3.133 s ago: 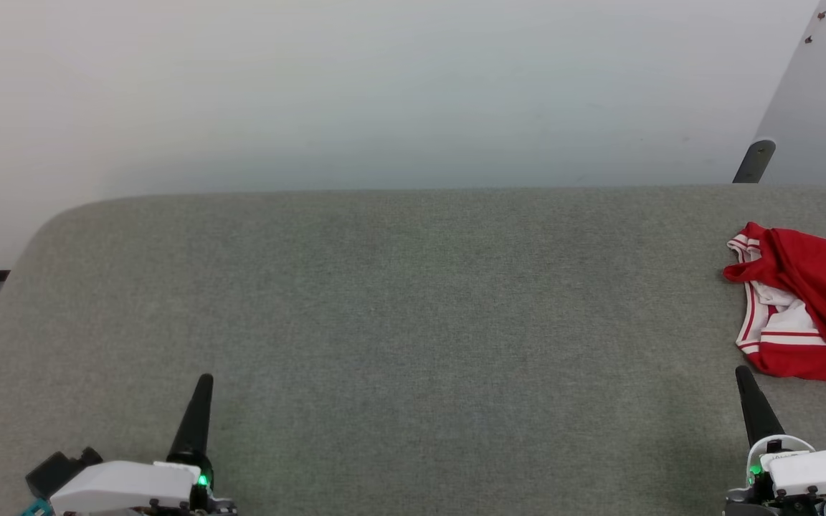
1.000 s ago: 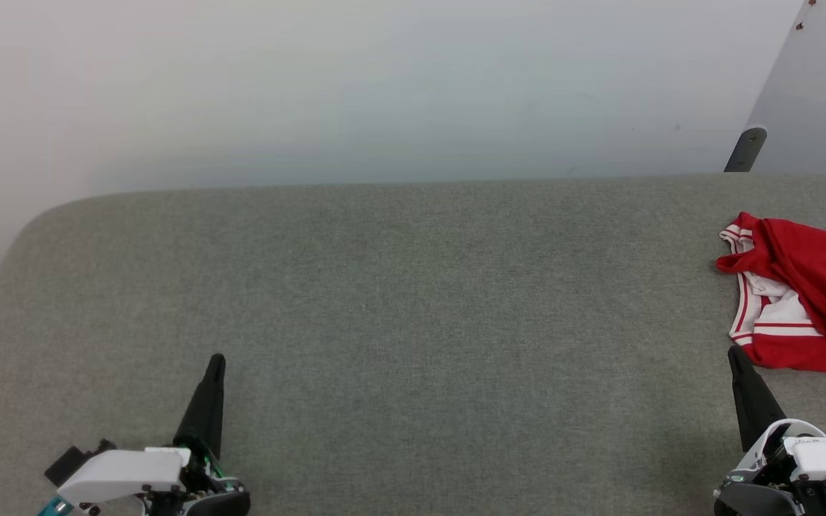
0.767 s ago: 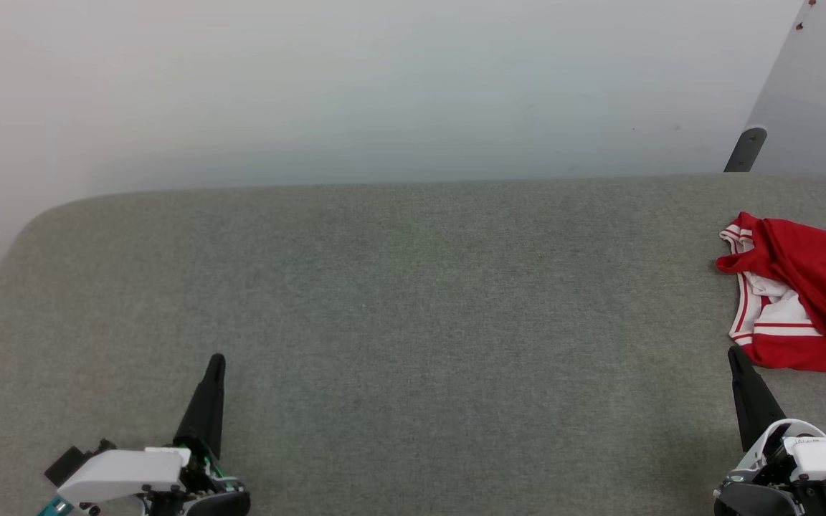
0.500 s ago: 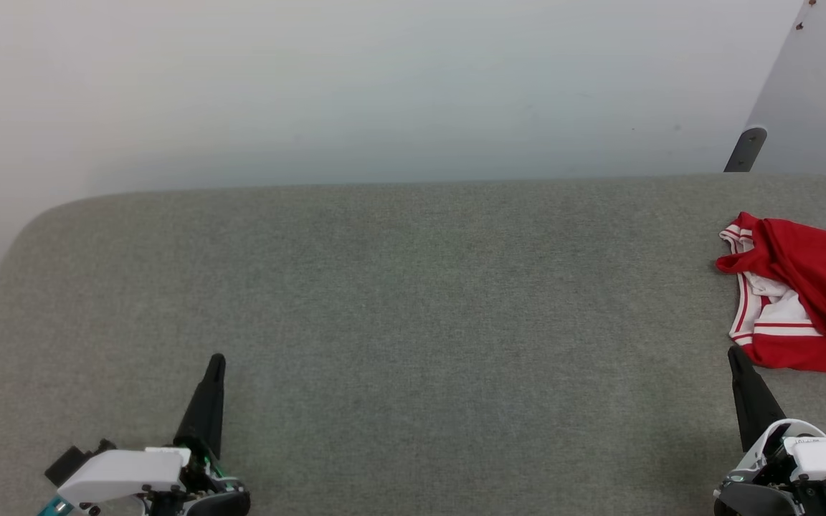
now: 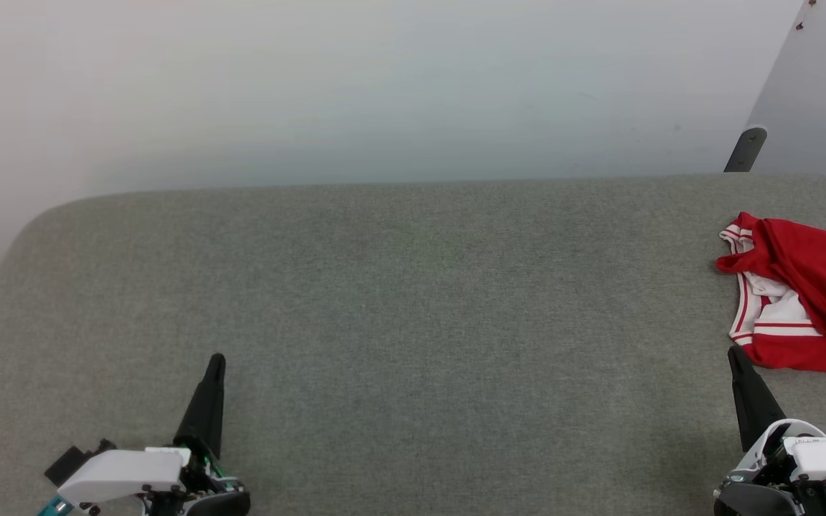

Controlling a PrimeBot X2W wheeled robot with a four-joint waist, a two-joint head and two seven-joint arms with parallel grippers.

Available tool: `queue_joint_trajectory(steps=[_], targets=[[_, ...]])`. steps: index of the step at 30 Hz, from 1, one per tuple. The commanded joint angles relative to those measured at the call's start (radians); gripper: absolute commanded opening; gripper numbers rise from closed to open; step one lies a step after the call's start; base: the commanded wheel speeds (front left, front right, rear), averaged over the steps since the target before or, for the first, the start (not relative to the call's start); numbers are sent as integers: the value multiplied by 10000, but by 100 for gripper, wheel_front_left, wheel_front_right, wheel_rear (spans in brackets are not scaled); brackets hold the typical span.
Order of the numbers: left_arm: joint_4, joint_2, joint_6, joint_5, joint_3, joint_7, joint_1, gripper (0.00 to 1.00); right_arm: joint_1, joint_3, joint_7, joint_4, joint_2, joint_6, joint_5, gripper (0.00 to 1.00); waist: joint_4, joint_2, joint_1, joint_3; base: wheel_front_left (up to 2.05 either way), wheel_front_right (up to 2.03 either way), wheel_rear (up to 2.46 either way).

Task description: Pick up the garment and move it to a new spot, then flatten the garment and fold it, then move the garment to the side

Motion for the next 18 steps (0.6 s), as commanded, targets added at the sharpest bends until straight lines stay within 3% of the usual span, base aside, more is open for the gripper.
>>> queue_joint_trajectory(steps=[1, 18], targets=[[-15, 3, -53, -31, 22, 21, -89, 0, -25, 37, 23, -32, 36, 4, 26, 0, 0, 0, 0, 0, 0, 0, 0], [-16, 3, -53, -32, 22, 20, -89, 0, -25, 36, 23, -32, 36, 4, 27, 0, 0, 0, 0, 0, 0, 0, 0]])
